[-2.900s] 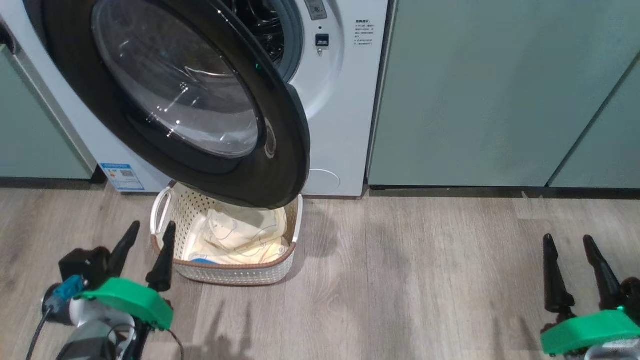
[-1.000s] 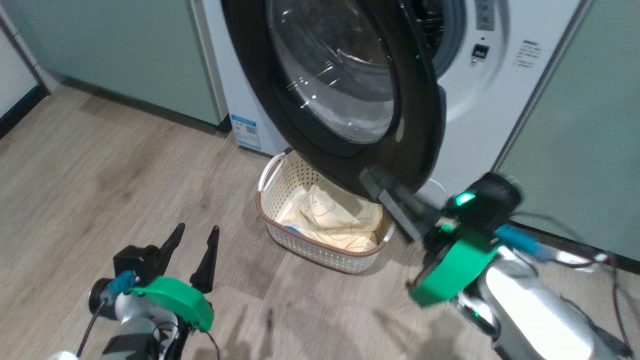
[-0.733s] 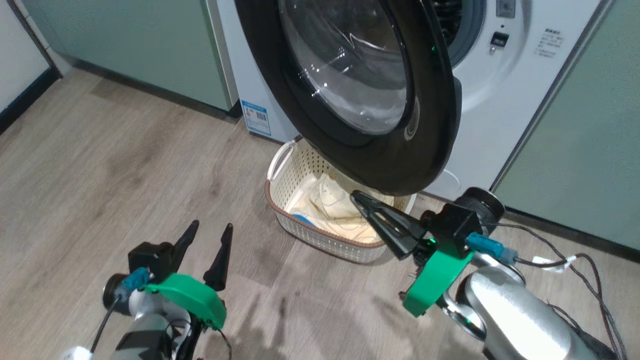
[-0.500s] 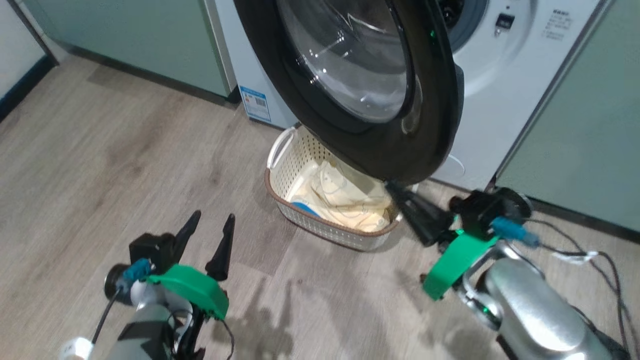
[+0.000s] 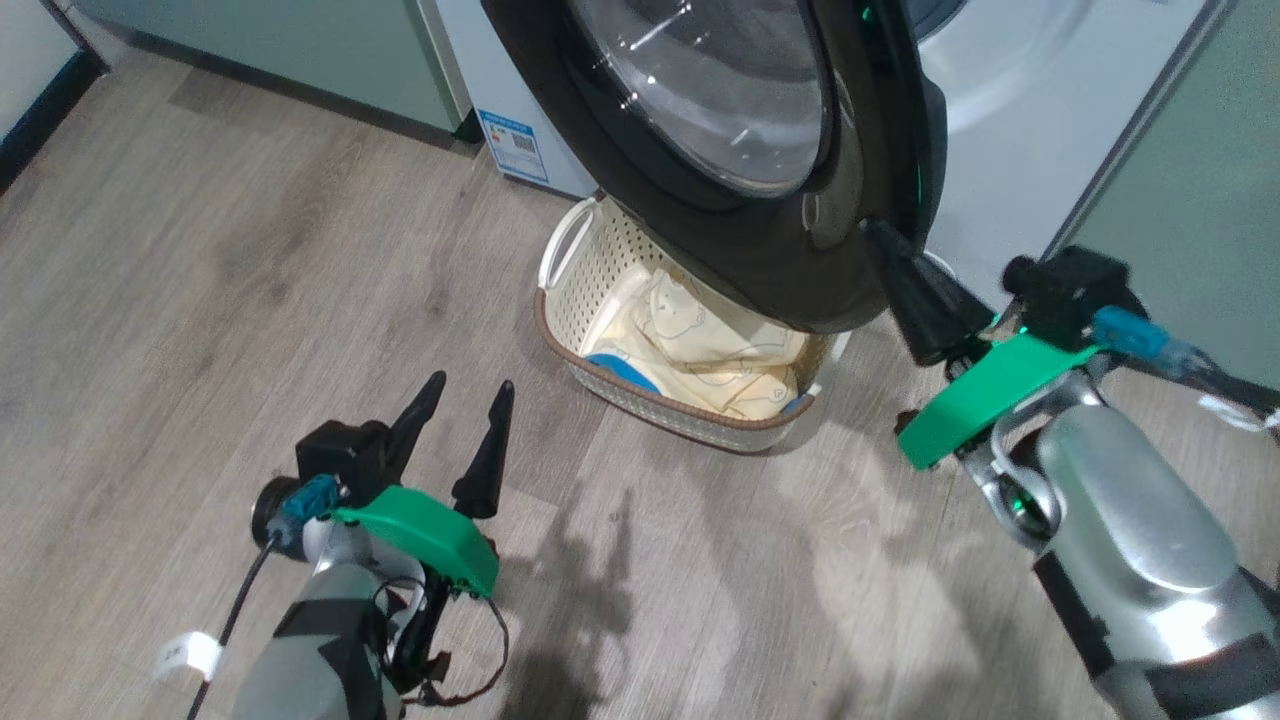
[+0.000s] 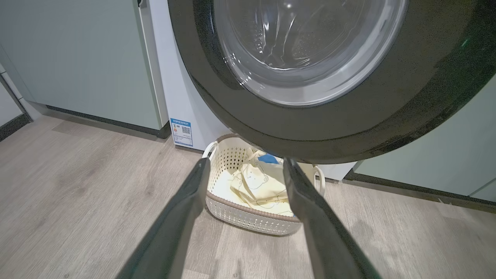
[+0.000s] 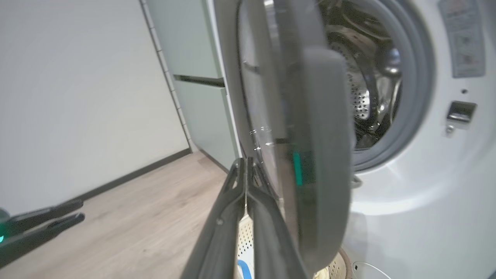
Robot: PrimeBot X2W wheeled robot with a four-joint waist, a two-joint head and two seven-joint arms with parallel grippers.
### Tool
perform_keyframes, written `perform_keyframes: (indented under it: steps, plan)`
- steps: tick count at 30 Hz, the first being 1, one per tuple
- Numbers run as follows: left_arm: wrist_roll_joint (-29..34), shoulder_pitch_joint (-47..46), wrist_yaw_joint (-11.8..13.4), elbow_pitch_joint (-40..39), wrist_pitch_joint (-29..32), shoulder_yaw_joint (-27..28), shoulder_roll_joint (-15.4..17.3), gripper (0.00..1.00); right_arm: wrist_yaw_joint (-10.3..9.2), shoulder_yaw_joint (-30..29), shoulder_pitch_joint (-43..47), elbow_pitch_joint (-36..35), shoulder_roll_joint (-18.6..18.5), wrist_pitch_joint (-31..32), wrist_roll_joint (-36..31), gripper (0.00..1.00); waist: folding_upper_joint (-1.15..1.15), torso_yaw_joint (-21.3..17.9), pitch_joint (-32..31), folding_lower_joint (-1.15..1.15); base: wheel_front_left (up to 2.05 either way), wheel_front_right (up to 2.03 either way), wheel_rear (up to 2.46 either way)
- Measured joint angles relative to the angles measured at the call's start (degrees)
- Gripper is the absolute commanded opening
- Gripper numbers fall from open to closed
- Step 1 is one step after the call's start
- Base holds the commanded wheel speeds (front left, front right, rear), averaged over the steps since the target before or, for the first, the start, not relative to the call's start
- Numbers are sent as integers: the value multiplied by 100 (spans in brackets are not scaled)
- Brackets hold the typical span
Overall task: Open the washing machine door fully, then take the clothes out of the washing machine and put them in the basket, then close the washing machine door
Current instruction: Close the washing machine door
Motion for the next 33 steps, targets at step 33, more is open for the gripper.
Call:
perform_keyframes:
  steps: [33]
  plan:
    - [-8, -933, 0, -368, 0, -10, -216, 100, 1, -1677, -3061, 1555, 22, -1, -398, 0, 0, -113, 1757, 1, 0, 0, 0]
